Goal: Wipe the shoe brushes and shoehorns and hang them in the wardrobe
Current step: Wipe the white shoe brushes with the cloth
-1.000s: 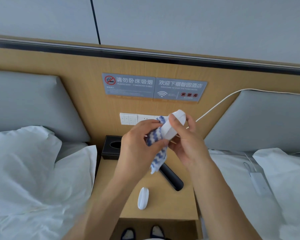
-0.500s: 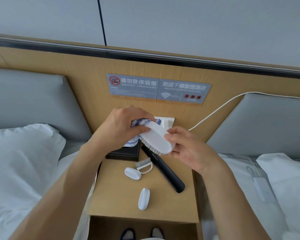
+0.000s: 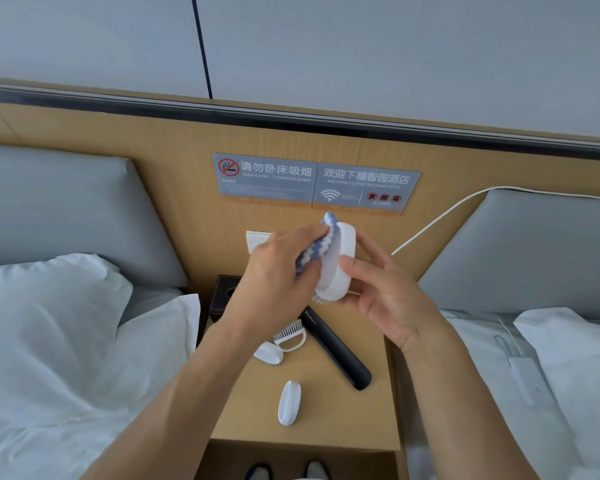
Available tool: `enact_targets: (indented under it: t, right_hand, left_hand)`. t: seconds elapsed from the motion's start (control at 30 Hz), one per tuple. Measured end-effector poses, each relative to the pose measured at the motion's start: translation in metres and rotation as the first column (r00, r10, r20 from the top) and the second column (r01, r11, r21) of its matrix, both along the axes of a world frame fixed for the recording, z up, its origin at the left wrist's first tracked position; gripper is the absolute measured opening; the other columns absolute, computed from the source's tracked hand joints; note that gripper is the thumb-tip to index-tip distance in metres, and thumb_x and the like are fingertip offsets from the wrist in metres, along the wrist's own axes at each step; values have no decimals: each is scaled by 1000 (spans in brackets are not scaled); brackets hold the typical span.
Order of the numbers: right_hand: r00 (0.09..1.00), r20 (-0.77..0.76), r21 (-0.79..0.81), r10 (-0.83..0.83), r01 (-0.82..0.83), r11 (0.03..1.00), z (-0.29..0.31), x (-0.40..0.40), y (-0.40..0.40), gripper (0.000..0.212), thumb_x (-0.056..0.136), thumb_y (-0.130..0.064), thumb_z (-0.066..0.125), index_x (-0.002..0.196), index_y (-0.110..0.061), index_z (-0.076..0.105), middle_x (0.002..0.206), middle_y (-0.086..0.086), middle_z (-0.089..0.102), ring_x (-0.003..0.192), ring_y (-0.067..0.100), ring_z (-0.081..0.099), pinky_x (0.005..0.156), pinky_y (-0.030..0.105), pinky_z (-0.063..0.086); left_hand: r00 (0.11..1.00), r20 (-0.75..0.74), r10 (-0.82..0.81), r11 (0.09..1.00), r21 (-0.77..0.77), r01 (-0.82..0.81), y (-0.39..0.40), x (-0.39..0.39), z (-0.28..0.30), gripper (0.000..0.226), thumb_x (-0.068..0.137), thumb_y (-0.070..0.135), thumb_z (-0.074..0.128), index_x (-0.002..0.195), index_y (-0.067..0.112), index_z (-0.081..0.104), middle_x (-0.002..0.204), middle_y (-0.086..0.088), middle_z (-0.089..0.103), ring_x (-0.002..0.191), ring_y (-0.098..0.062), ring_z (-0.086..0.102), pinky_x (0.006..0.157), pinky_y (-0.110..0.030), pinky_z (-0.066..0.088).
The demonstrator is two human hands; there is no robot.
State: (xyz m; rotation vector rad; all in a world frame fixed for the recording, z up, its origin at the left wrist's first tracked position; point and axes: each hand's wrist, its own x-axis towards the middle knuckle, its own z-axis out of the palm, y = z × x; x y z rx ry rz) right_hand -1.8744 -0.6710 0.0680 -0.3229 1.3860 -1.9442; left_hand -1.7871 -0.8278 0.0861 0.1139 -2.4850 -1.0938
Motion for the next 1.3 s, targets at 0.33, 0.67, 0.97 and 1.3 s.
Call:
enact_targets:
  t: [0.33,0.67,0.97,1.3]
  right_hand:
    - [999,-39,92,16,-12,996,-2,-4,11,53,81,-25,71,133,-25,61,121,17,69,102,31,69,90,51,55]
    - [994,-23,94,109,-107,990,2,-6,14,57,82,-19,68,138,-22,56,129,25,62,105,36,67,83,47,60]
    - [996,-71,121,48,-39,992,10,-12,15,55,82,-26,69,136,-21,58,119,16,66,100,31,65,98,58,48]
    - [998,23,77,-64,62,995,3,-5,18,54,82,-30,71,134,-18,60,120,18,67,98,32,67,78,41,59]
  left_hand:
    - [946,-16,-325,930,-186,316,-4,8,-5,38,95,-10,46,121,12,65,135,10,60,104,-14,55,96,-37,40]
    - [875,106,-471,882,68,467,-32,3,17,44,76,-8,43,97,12,77,109,9,74,106,-18,59,96,-39,46]
    - [962,-91,-257,965,-71,251,11,1,3,52,88,-12,47,128,16,65,136,15,58,113,-2,48,98,-27,40]
    - [973,-13,-231,953,201,229,19,13,-9,52,78,6,47,123,21,69,118,20,68,108,-9,61,93,-32,52]
